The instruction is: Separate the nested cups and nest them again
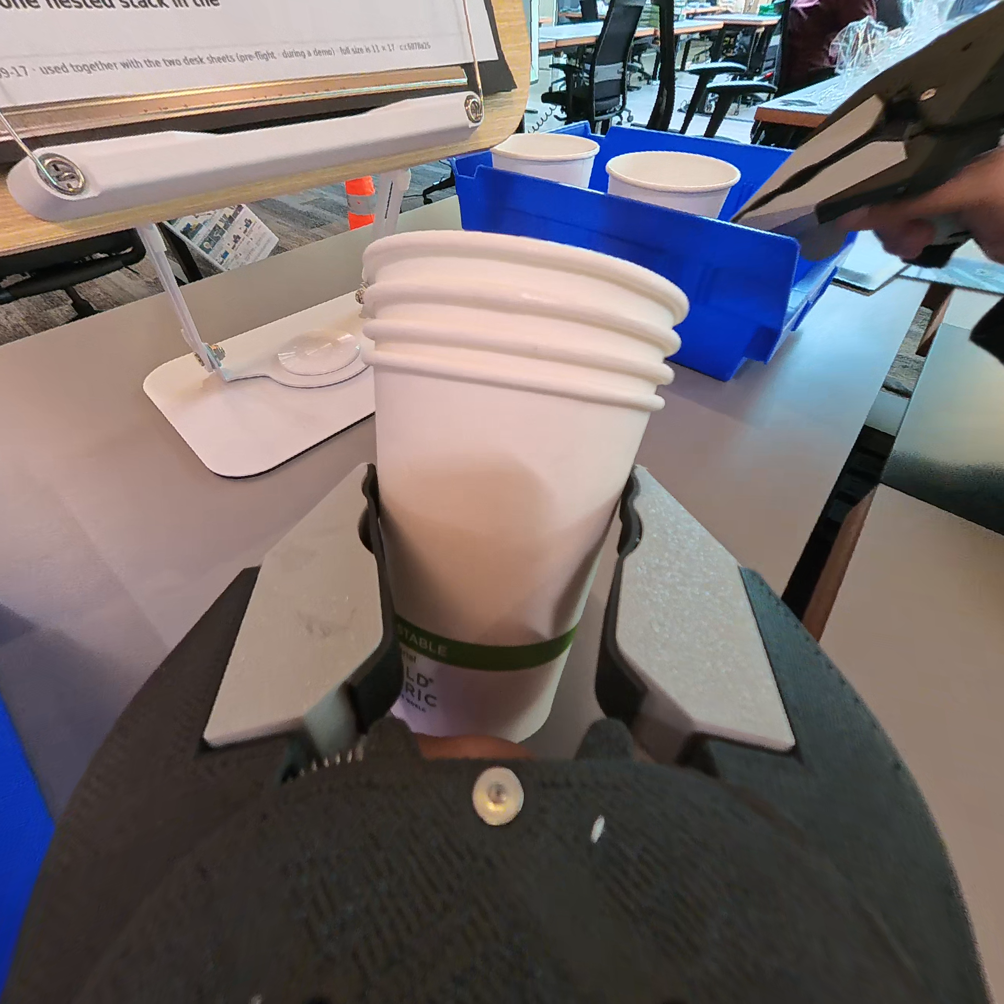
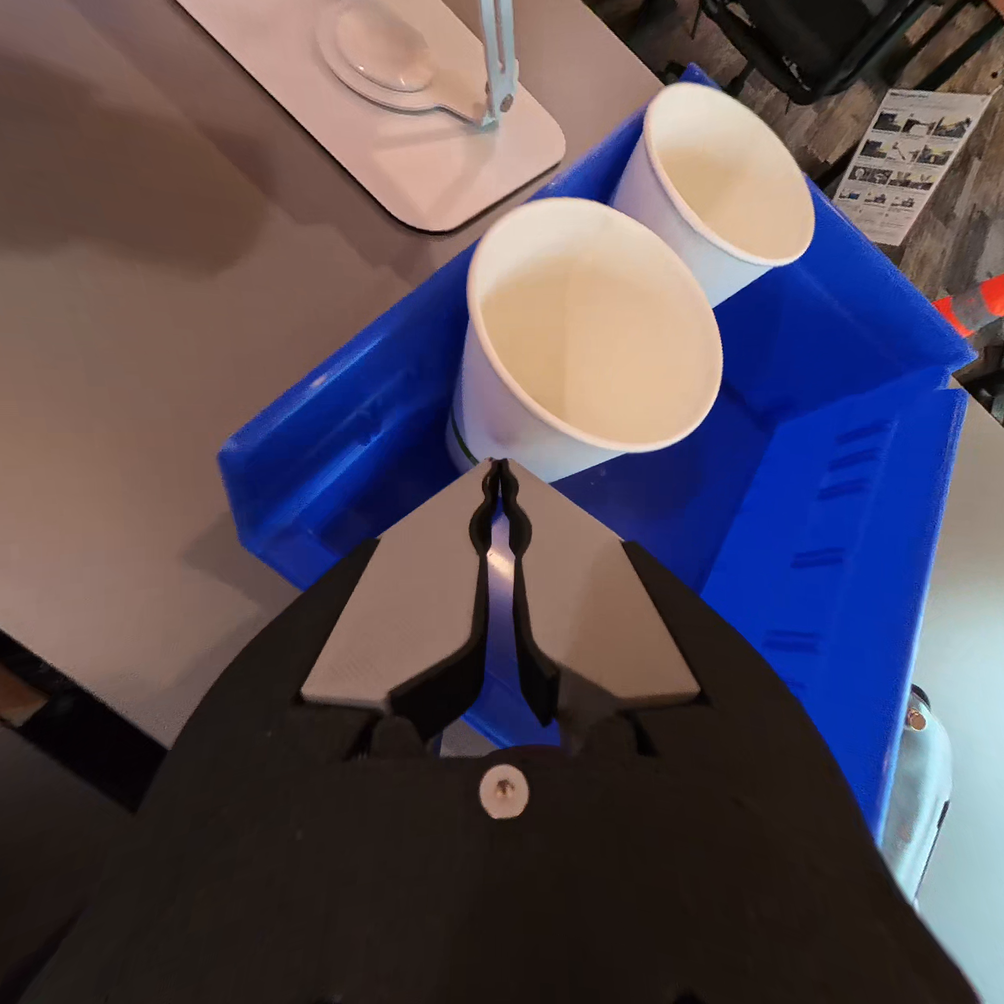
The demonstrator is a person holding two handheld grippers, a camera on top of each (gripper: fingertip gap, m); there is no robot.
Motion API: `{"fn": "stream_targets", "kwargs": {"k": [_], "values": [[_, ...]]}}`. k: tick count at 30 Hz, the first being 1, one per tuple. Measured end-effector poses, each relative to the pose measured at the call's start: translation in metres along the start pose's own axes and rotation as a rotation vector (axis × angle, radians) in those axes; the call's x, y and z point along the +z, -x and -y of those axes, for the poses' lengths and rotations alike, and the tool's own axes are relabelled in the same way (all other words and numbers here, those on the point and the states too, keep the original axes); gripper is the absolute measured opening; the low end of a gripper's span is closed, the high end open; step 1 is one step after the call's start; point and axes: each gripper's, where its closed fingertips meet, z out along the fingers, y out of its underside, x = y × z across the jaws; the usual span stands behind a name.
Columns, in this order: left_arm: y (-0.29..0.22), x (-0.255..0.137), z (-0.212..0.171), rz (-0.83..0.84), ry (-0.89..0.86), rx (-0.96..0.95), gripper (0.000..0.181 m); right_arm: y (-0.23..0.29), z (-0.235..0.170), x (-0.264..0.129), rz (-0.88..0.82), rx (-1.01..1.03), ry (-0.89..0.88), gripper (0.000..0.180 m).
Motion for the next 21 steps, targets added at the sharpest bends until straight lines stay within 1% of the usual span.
{"fn": "stream_targets", "kwargs": {"k": [8, 11, 13, 17, 19, 21], "values": [[-0.001, 0.0, 0.0, -0.001, -0.001, 0.002, 0.087, -0.004, -0.003, 0.03, -0.088, -0.037, 0.033, 0.0], [-0.001, 0.0, 0.0, -0.002, 0.0, 0.003, 0.087, -0.006, -0.001, 0.034, -0.111, -0.04, 0.023, 0.0], [-0.001, 0.0, 0.0, -0.002, 0.0, 0.006, 0.088, -0.004, -0.001, 0.033, -0.086, -0.024, 0.021, 0.0], [-0.002, 0.0, 0.001, -0.004, -0.003, 0.009, 0.087, -0.006, 0.004, 0.01, -0.04, 0.044, -0.009, 0.0], [-0.003, 0.0, 0.001, -0.011, -0.001, 0.011, 0.087, -0.006, 0.018, -0.01, -0.005, 0.099, -0.103, 0.0], [-0.006, 0.001, 0.0, -0.023, 0.007, 0.017, 0.087, -0.006, 0.044, -0.033, 0.023, 0.154, -0.268, 0.0]]}}
